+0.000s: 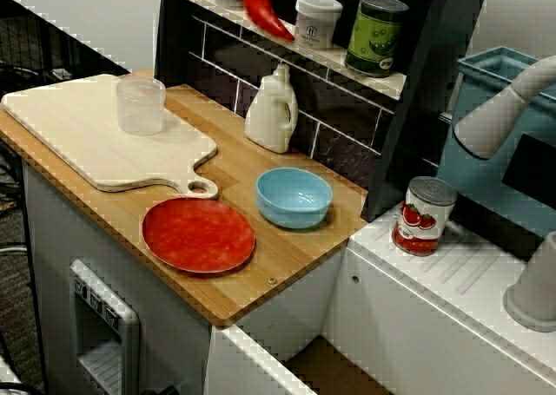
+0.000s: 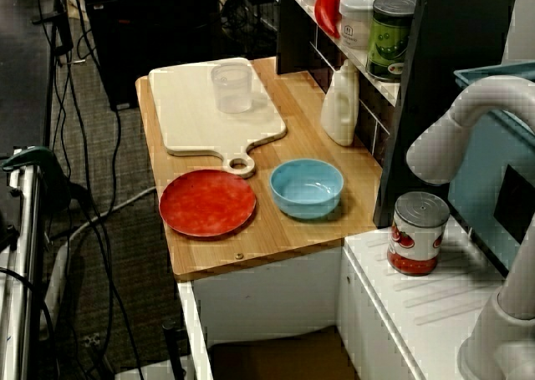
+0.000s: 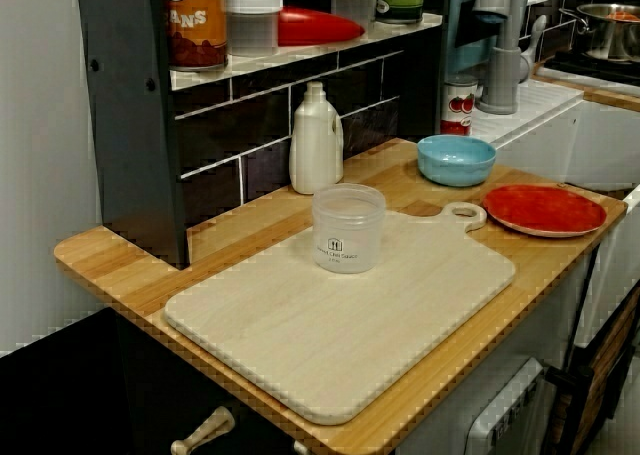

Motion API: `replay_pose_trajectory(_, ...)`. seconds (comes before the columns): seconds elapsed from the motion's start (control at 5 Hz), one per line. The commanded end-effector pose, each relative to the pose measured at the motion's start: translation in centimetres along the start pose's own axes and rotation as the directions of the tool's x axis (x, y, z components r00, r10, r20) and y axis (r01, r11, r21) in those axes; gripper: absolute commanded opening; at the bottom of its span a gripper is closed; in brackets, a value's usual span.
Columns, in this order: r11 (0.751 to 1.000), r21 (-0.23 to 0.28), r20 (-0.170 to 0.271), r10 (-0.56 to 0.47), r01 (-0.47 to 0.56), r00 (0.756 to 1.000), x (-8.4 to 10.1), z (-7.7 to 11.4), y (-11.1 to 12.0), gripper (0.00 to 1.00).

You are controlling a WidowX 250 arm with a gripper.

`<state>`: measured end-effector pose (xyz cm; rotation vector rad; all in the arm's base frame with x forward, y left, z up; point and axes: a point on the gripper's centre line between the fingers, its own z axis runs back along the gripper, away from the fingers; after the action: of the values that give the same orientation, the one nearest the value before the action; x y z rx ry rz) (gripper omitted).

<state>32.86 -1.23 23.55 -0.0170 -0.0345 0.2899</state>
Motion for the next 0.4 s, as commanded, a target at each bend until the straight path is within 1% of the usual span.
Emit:
replay_pose_trajectory(0.0,0.994,0.006,0.125,0.11,-0.112,0.986,1.64,1.1,1.96,1.0)
replay_pose_trajectory(0.2,0.983,-0.03,0.109,0.182,-0.179,0.977,2.13,0.69,2.47,1.0)
